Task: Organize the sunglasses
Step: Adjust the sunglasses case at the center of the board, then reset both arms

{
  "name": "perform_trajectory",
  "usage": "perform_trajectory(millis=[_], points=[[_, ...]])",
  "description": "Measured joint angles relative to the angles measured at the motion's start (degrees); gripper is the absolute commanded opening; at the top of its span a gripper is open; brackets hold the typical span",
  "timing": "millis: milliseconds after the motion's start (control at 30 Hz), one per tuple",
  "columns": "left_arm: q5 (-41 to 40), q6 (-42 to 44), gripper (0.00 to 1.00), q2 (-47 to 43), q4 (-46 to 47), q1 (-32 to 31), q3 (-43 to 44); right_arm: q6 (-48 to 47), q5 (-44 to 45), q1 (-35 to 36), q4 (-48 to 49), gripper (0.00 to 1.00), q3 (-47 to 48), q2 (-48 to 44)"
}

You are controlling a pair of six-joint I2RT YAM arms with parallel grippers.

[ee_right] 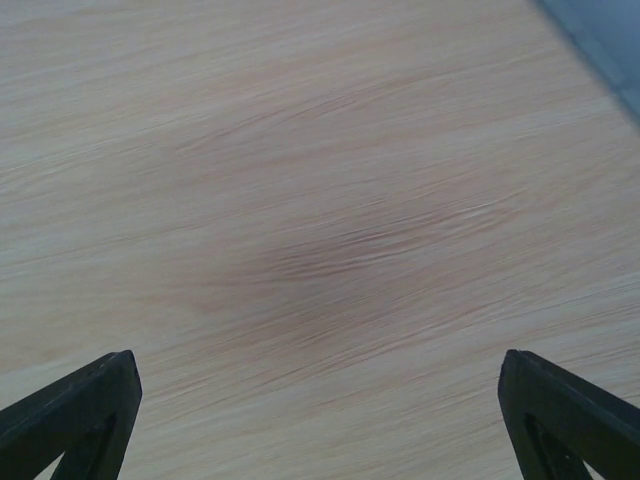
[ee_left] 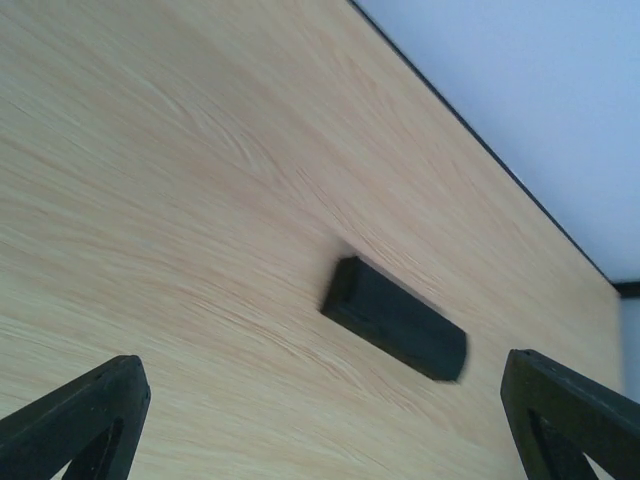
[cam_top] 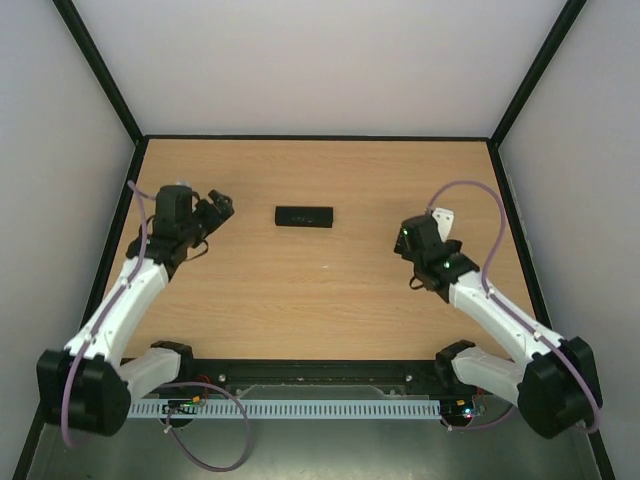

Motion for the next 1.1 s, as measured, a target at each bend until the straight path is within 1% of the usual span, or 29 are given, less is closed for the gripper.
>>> perform_trajectory(millis=[100,200,267,367,467,533,600,700,767,800,833,933,1033,1100], points=[[-7.89,4.28,0.99,-7.91,2.01,-0.22,-6.71,-4.04,5.31,-2.67,11.47,0.98,-10.62,-4.42],[-15.13,9.09,0.99,-16.46,7.58,-0.13,-15.21,-7.26,8.02,-6.99,23.32,0.99,-21.14,-7.28],[-18.95,12.04,0.99,-20.22,11.63,0.2,-20.52,-8.76,8.57,-9.16,29.55,0.99,-25.03,-7.04],[-23.15,15.45,0.99,-21.57,17.42,0.94,-26.38,-11.1,8.57,-10.8,39.19,0.99,-28.44,-4.52],[-25.68,18.93,0.99,-19.3,25.31,1.7,-32.2,-13.09,8.15,-11.52,48.37,0.99,-29.64,0.22],[-25.73,20.24,0.99,-15.87,28.33,2.95,-33.99,-14.69,7.82,-11.93,54.69,0.99,-29.73,5.11],[-25.31,21.38,0.99,-11.26,31.98,4.52,-33.79,-16.2,7.02,-12.59,59.67,0.99,-29.49,10.01],[-24.22,23.26,0.99,-4.72,36.33,5.77,-31.78,-17.75,5.07,-14.62,65.44,0.99,-28.92,14.91],[-23.26,25.11,0.99,-1.92,38.25,5.81,-30.23,-18.14,3.98,-16.61,68.19,0.99,-27.61,17.51],[-23.19,26.29,0.99,-1.2,39.1,5.81,-29.62,-18.16,3.41,-17.46,69.66,0.98,-27.28,18.32],[-23.1,27.47,0.99,-1.07,40.3,5.97,-29.38,-18.1,1.84,-19.06,73.53,0.98,-27.47,19.39],[-23.04,29.73,0.99,-1.18,43.67,7.45,-29.68,-17.64,-1.25,-22.05,76.41,0.99,-27.8,20.11],[-23.65,31.47,0.99,-0.79,50.12,8.72,-32.26,-18.05,-4.68,-22.77,80.46,0.99,-29.2,20.13],[-23.78,32.33,1.0,1.05,55.08,9.55,-34.97,-19.08,-8.28,-22.75,87.56,0.99,-32.74,21.33]])
